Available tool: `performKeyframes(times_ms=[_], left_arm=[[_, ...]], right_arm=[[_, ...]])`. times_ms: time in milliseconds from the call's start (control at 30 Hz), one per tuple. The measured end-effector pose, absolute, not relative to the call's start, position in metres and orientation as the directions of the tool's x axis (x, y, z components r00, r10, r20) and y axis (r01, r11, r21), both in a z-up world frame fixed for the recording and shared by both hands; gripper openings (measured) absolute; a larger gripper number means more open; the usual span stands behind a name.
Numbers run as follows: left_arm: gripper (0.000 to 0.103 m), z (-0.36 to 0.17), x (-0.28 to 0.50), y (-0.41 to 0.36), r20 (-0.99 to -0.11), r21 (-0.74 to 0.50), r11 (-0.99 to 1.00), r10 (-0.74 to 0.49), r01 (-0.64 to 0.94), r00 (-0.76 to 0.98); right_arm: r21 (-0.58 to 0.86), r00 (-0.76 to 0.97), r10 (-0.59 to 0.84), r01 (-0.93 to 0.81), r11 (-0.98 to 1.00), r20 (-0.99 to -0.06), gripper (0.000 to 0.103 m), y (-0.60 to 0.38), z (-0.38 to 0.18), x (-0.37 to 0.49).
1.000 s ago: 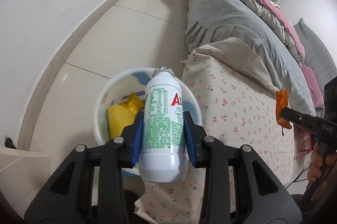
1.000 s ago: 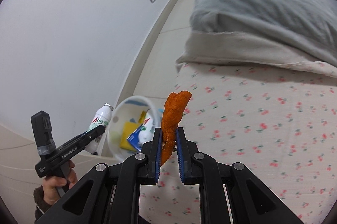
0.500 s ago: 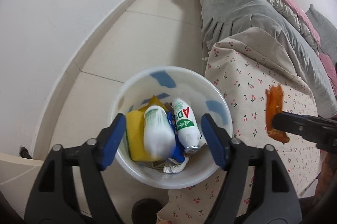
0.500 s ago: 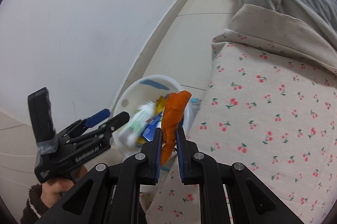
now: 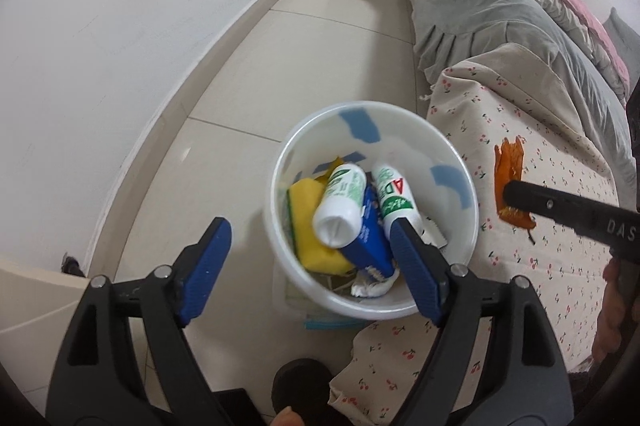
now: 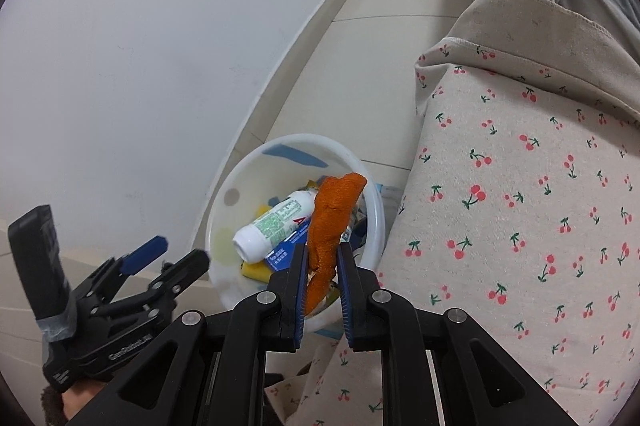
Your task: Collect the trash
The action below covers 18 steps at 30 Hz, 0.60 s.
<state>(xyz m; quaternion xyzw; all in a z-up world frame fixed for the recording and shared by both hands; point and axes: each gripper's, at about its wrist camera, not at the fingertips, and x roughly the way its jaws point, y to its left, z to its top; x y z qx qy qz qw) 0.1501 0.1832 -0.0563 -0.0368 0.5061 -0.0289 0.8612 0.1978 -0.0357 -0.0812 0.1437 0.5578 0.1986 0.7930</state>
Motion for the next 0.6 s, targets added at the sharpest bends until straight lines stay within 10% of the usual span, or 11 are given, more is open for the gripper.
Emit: performKeyframes(times_ms=[133, 200, 600], left_arm=[[0.086, -0.058, 0.146, 0.185, -0.879, -0.076, 0.997, -0.066, -0.003, 0.473], [0.088, -0.055, 0.143, 0.183, -0.876, -0.061, 0.998, -0.055, 0.002, 0.478], [0.096, -0.026, 0.110, 0.153, -0.856, -0.038, 0.999, -0.039, 0.013, 0.516]], right_arm=[[0.443, 0.293, 0.473, -0.166, 0.881, -0.831, 0.033, -0.034, -0.083, 0.201], [0.443, 0.293, 0.472, -0.162, 0.882, -0.832, 0.068, -0.035, -0.082, 0.201], [0.359, 0.459, 0.367, -0.109, 0.927, -0.809, 0.072, -0.084, -0.025, 0.164]])
